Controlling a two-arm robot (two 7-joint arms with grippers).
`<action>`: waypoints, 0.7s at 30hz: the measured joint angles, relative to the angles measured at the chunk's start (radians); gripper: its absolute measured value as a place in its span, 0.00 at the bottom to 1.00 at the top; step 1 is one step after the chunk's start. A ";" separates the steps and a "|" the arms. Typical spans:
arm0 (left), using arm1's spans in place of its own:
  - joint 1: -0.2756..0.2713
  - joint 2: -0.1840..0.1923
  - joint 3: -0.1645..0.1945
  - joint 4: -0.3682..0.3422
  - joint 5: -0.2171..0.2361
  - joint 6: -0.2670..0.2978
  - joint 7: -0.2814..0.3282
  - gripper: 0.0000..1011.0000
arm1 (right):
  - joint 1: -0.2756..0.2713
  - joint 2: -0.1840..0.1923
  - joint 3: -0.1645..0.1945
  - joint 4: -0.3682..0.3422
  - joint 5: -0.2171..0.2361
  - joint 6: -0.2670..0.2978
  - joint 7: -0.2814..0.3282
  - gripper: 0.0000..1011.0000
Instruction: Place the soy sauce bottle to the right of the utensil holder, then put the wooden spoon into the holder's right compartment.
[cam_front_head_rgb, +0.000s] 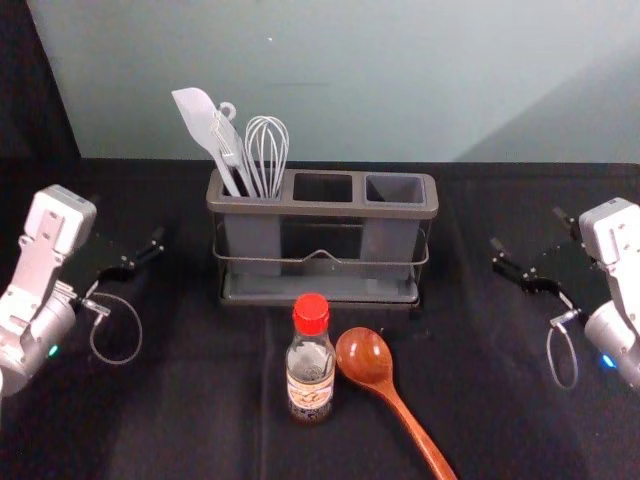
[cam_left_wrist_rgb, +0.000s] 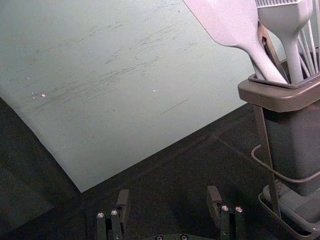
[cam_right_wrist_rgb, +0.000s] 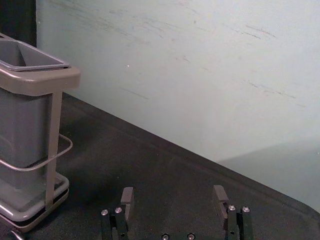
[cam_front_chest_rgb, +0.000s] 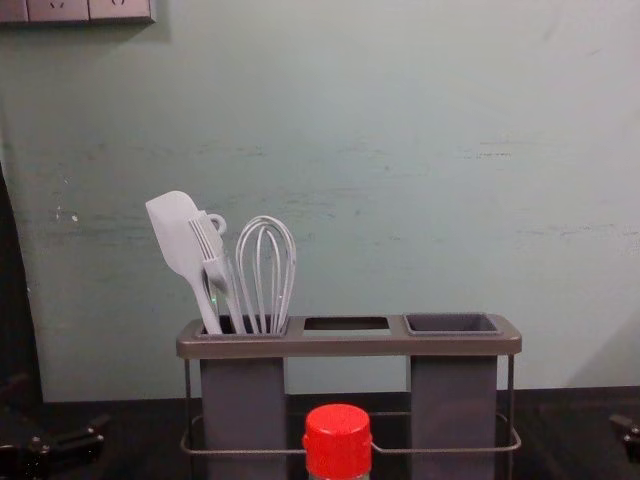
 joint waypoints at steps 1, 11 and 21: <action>0.000 0.000 0.000 0.000 0.000 0.000 0.000 0.99 | 0.000 0.000 0.000 0.000 0.000 0.000 0.000 0.99; 0.000 0.000 0.000 0.000 0.000 0.000 0.000 0.99 | 0.000 0.000 0.000 0.000 0.000 0.000 0.000 0.99; 0.000 0.000 0.000 0.000 0.000 0.000 0.000 0.99 | 0.000 0.000 0.000 0.000 0.000 0.000 0.000 0.99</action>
